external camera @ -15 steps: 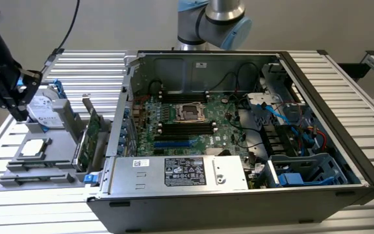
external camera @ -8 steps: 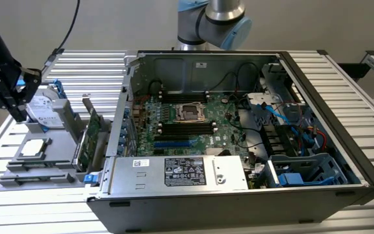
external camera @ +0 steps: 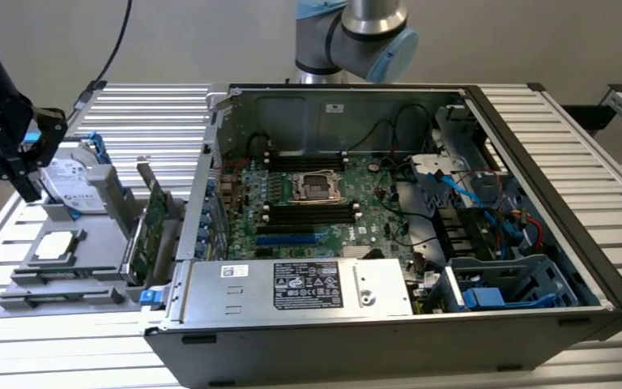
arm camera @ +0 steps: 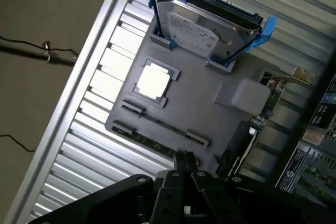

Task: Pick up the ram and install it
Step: 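Pick up the ram and move it above insertion slot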

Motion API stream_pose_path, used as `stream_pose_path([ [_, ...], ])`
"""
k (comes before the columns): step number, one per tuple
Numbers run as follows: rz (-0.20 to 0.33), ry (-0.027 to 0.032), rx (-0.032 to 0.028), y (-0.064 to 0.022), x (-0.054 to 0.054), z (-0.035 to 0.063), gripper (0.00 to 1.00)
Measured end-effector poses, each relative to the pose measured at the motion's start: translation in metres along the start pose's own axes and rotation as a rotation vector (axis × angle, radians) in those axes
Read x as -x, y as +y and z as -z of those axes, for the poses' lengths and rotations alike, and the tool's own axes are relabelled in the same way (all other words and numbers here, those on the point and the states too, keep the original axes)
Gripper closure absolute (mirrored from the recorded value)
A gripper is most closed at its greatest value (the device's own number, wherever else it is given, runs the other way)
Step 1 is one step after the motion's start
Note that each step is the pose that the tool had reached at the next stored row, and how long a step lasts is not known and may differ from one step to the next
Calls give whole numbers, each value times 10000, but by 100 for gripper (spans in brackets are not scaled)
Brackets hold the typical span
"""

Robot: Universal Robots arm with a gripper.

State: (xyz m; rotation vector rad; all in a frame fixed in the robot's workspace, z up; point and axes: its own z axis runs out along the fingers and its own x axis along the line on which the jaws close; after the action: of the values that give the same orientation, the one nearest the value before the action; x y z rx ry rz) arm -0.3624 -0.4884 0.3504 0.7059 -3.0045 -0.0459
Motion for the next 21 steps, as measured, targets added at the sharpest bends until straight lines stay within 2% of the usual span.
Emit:
stream_pose_path([
  [21, 3818, 159, -179, -1, 1, -10, 89],
])
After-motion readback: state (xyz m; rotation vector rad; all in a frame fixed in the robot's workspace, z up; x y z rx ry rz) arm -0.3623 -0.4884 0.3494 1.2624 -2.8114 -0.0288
